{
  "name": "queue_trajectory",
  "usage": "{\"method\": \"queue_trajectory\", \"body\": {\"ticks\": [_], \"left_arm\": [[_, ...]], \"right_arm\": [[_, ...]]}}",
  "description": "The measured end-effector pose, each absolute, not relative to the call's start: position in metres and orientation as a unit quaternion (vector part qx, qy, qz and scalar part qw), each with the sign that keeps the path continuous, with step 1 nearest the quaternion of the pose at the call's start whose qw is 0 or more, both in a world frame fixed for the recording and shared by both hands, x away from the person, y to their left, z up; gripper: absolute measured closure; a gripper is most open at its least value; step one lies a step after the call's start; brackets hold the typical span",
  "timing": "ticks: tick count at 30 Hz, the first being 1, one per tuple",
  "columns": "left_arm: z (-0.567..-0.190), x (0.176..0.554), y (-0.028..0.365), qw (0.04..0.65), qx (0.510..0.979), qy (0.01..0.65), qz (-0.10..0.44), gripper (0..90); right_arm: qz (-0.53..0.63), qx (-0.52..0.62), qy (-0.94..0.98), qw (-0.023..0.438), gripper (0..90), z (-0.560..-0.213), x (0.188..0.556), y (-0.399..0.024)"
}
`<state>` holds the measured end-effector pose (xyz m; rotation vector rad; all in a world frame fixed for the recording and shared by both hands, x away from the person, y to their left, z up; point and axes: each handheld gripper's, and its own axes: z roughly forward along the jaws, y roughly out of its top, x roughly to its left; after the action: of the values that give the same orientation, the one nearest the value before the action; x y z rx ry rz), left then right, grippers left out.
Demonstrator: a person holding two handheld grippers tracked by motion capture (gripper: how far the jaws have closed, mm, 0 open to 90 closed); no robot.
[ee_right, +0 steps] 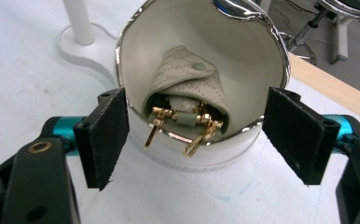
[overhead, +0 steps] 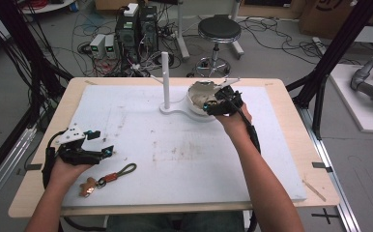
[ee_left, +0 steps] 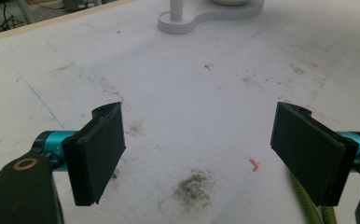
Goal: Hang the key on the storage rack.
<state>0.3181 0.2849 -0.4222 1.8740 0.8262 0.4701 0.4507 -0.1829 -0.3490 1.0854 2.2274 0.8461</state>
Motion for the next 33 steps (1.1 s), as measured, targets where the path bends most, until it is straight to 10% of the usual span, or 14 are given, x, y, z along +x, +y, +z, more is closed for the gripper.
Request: {"method": "queue_trajectory", "body": {"ticks": [33], "left_arm": [[-0.422,0.323,0.275,0.505,0.776,0.328,0.187,17.6]], "right_arm": [[0.426,0.416,0.768,0.234,20.9,-0.398,0.355,-0.272]]}}
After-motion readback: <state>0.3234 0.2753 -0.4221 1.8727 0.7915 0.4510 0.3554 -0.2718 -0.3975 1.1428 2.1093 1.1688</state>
